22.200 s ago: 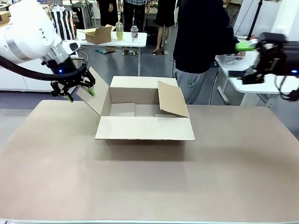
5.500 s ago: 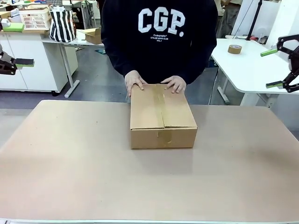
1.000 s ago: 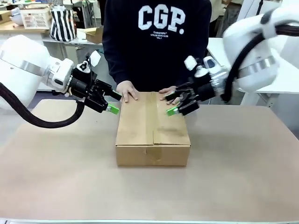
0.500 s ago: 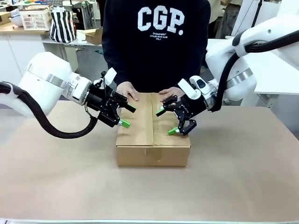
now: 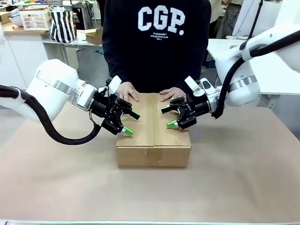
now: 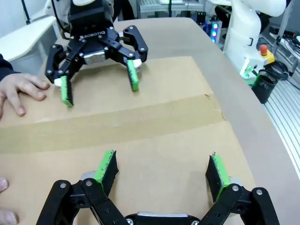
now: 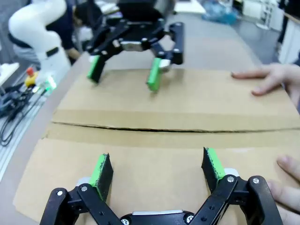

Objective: Pack the gift set into the box.
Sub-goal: Press and hold the closed box until the human finishes sealing it.

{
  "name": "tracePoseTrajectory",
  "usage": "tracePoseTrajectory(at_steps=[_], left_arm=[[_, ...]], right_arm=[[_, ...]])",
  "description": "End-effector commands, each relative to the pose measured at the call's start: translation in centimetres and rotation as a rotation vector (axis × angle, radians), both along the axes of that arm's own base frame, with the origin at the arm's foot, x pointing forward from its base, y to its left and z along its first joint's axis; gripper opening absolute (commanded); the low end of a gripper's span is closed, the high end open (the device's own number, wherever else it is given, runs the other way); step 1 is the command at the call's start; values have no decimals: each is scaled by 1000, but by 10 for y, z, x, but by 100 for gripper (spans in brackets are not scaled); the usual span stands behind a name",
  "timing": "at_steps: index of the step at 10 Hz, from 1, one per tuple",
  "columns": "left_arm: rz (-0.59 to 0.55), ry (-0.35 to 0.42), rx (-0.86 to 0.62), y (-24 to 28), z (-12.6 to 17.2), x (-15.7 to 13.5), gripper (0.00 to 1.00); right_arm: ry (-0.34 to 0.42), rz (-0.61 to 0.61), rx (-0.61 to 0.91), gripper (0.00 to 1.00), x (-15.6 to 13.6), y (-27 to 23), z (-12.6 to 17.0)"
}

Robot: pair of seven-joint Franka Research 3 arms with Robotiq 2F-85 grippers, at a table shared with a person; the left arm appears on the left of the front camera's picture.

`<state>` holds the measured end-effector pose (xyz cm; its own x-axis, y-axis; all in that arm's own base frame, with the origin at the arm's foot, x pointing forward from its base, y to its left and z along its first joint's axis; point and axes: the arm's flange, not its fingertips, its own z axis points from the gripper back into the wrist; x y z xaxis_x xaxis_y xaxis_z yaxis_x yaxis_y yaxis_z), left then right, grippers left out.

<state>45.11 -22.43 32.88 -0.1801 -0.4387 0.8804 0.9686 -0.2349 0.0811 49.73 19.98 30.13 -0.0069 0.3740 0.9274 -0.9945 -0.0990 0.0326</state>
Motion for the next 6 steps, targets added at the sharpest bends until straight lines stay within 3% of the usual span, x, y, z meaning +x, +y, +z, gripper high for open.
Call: tracePoseTrajectory(at_steps=[1, 3, 5, 6], left_arm=[[29, -5, 9, -7, -8, 1, 100], [77, 17, 6, -6, -11, 3, 100], [164, 2, 7, -4, -8, 6, 100], [195, -3, 4, -3, -8, 8, 100]], right_arm=[[2, -96, -76, 100, -10, 6, 7], [-11, -94, -107, 100, -12, 5, 12], [29, -48, -112, 100, -9, 8, 8], [-17, -69, -76, 100, -6, 3, 13]])
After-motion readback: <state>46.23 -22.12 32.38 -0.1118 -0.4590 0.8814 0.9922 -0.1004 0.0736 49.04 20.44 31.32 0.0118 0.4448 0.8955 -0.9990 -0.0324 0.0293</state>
